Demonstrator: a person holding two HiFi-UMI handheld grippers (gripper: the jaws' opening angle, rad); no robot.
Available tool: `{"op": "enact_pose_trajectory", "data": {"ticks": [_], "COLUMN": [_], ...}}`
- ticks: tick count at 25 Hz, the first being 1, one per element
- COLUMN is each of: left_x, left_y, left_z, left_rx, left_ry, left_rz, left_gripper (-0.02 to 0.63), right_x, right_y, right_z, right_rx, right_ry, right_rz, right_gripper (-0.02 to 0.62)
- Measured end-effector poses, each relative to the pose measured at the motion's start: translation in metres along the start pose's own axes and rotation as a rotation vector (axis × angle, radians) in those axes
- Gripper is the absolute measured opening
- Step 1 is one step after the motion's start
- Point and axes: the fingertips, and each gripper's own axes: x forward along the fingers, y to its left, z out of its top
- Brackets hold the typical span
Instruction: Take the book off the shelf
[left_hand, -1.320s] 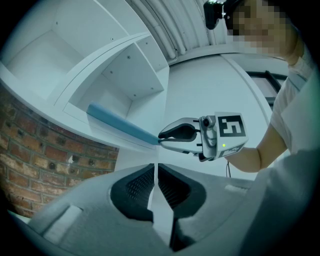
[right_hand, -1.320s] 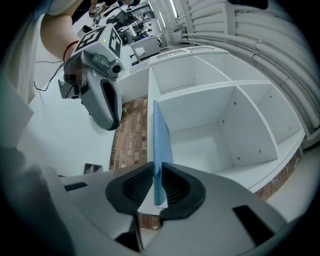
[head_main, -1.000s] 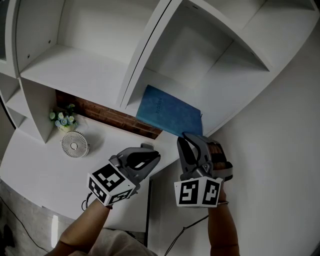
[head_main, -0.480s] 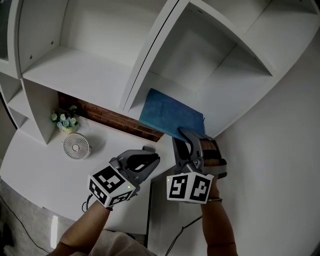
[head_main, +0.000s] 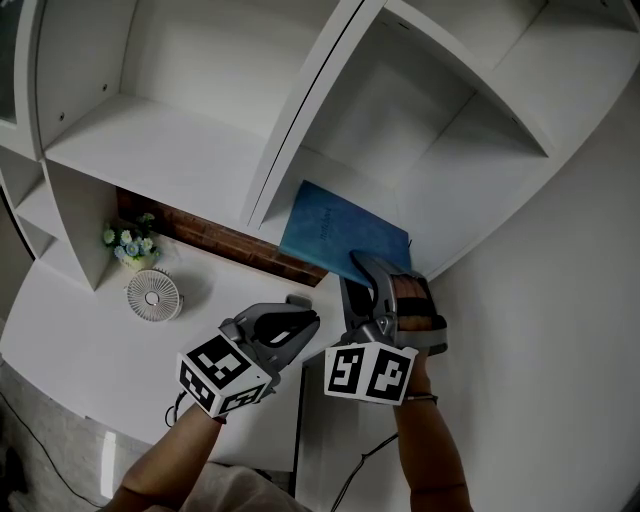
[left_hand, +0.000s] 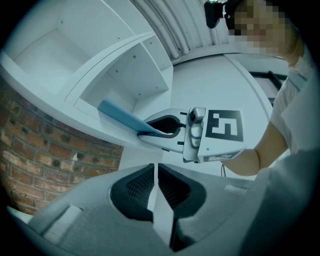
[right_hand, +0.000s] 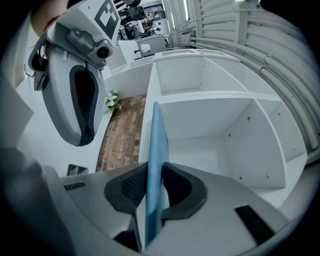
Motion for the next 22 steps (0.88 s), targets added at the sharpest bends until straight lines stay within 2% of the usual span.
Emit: {"op": "enact_pose_trajectory", "data": {"ticks": [11,22], "left_x": [0.0015,-0.0046], "left_y": [0.0005,-0.0009], "left_z": [-0.0013,-0.0023], "left_rx": [-0.006,-0.006], "left_ry": [0.002,0.007], "left_rz": [-0.007,0.002], "left_gripper": [0.011,0.011], "right_x": [0.0,-0.0073], "right_y": [-0.001,-0.003], "right_z": [0.0006,0.0018], "right_rx": [0.024,0.026], "right_ry": [0.003,0.001], "right_rz": [0.006,-0.041], "right_gripper": [0.071,0.055]}}
